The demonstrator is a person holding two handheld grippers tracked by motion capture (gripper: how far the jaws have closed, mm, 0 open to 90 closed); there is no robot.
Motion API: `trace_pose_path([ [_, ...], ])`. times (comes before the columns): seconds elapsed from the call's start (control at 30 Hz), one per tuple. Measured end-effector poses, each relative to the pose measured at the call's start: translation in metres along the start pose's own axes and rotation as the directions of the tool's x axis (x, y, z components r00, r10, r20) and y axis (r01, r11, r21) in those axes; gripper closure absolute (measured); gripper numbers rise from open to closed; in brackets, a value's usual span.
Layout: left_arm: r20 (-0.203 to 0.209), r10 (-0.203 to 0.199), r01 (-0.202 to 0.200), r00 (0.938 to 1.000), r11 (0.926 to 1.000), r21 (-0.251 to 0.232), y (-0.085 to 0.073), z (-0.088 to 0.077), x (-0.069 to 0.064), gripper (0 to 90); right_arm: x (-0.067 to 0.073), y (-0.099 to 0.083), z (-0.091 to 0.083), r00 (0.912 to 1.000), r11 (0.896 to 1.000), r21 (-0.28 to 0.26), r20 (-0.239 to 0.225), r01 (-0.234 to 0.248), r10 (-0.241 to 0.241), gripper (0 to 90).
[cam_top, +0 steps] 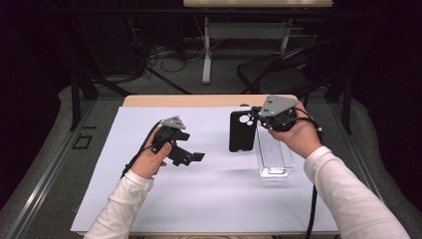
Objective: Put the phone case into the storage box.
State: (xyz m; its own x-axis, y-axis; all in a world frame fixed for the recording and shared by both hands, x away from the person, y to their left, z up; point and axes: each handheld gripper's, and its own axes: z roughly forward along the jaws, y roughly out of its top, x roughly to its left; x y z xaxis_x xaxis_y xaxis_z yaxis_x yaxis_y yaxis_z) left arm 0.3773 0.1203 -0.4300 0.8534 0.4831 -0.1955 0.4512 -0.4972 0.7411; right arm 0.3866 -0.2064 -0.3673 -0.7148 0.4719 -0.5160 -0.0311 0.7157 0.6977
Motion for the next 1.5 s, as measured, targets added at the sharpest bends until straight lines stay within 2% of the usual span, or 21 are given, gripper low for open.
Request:
trace_pose_path([
  [0.43,-0.005,-0.017,0.017,0.9998,0.9999,-0.002,-0.004,-0.003,0.003,4.4,-0.035,-0.021,-0.007,0.9965,0.999,0.039,0.082,-0.022,0.019,80.2],
  [0.67,-0.007,-0.023,0.023,0.9997,0.9997,-0.005,-0.005,-0.004,0.004,4.4,-0.048,-0.031,-0.011,0.9926,0.998,0.054,0.116,-0.043,0.037,80.2],
  [1.17,-0.008,-0.028,0.028,0.9996,0.9996,-0.007,-0.006,-0.004,0.005,4.4,-0.067,-0.054,-0.015,0.9828,0.992,0.1,0.177,-0.071,0.053,80.2],
  [1.5,-0.01,-0.024,0.024,0.9997,0.9997,0.005,-0.006,-0.004,0.005,4.4,-0.072,-0.063,-0.008,0.9811,0.99,0.119,0.188,-0.071,0.047,80.2],
])
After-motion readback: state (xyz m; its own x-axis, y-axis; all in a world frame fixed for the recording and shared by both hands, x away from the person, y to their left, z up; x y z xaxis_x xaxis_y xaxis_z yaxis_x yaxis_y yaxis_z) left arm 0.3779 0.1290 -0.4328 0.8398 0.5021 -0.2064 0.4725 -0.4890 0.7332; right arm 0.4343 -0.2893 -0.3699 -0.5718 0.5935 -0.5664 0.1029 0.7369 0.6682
